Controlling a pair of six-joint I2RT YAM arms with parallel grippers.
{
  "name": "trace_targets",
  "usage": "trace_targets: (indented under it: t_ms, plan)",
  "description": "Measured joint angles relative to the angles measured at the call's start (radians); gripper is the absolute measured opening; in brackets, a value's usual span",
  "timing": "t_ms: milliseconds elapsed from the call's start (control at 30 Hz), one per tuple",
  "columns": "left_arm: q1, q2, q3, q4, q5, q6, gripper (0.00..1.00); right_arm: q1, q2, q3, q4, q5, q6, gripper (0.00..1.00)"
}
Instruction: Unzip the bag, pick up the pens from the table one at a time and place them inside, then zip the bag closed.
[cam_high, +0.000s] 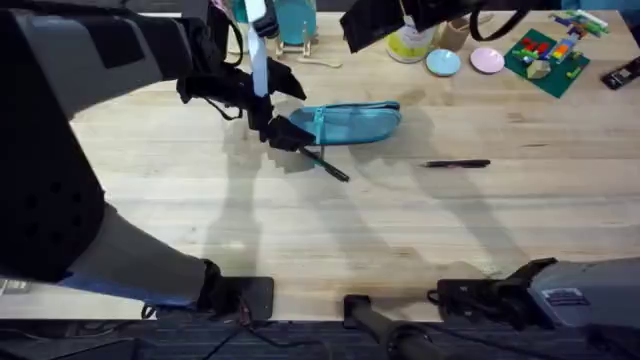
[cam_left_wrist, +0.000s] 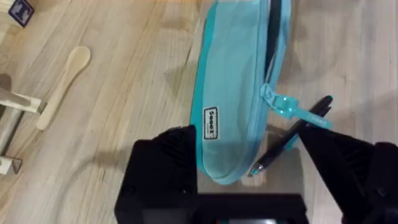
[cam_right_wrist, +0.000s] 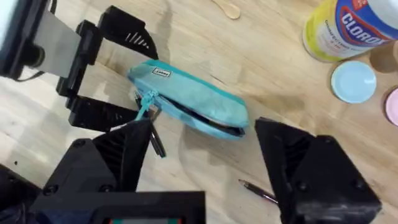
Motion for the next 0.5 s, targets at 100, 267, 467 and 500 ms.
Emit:
trace_targets:
  t_ms: [100,267,467,500]
  plan:
    - [0.000,0.000,0.000,0.003,-0.001,0.000,0.992,0.000,0.000,0.000,0.000,0.000,0.000,0.997]
    - [0.000,0.000,0.000,0.002,-0.003,0.000,0.994,0.000,0.000,0.000,0.000,0.005,-0.001,0.998]
    - [0.000,0.000,0.000,-0.100,-0.005,0.000,0.993,0.000,0.000,0.000,0.000,0.028,-0.001,0.997]
    - [0.000,0.000,0.000,-0.105,-0.005,0.000,0.993,0.000,0.000,0.000,0.000,0.031,-0.001,0.997]
